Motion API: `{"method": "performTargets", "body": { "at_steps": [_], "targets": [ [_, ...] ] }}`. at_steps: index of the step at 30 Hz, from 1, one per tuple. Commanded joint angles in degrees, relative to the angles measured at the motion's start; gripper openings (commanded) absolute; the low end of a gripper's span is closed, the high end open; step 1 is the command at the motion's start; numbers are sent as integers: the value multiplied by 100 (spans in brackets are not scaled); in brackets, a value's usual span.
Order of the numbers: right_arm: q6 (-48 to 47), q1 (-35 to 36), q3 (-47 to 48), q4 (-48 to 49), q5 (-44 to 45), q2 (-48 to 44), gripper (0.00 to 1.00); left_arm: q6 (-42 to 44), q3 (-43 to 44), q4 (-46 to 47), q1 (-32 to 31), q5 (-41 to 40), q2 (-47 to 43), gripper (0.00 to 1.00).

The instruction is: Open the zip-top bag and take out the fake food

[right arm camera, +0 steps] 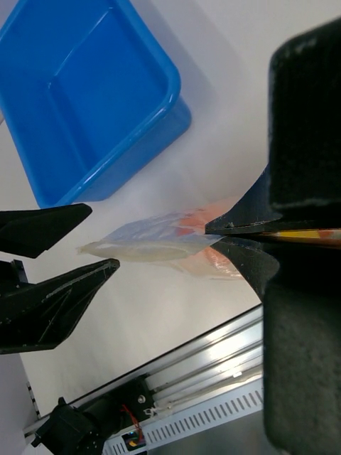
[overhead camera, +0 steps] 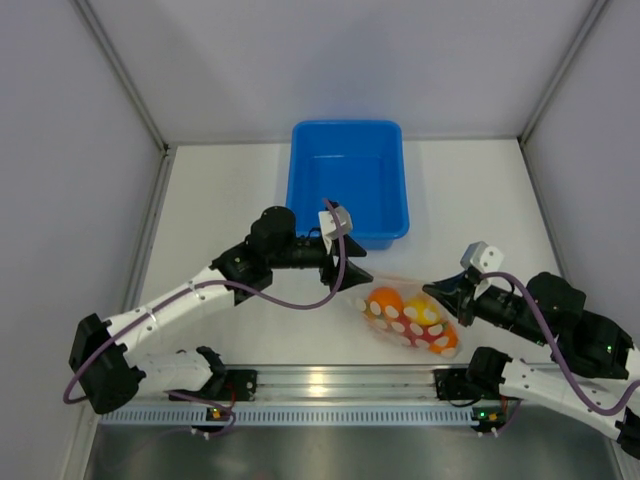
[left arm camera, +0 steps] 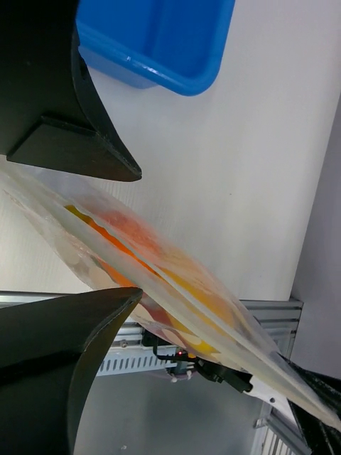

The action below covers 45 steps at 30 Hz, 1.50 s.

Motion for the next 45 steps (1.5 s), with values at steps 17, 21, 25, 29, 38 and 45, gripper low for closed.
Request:
{"method": "performTargets", "body": {
  "at_steps": [17,21,25,29,38,45],
  "targets": [
    [-57,-38,-50,335,-408,114,0,237,392,578,-7,244,20,61],
    [-31,-38,-33,344,-399,79,0,245,322,578,-7,323,28,59],
    [13,-38,-41,370,-329,70,0,210,234,578,-7,569,55,58],
    [40,-38,-41,379,-267,88,0,193,190,569,-7,683,81,57],
    [40,-38,-59,467,-407,9,0,246,155,578,-7,552,371,53],
    [74,-38,-103,555,-259,35,0,193,243,578,-7,963,626,38]
  ]
}}
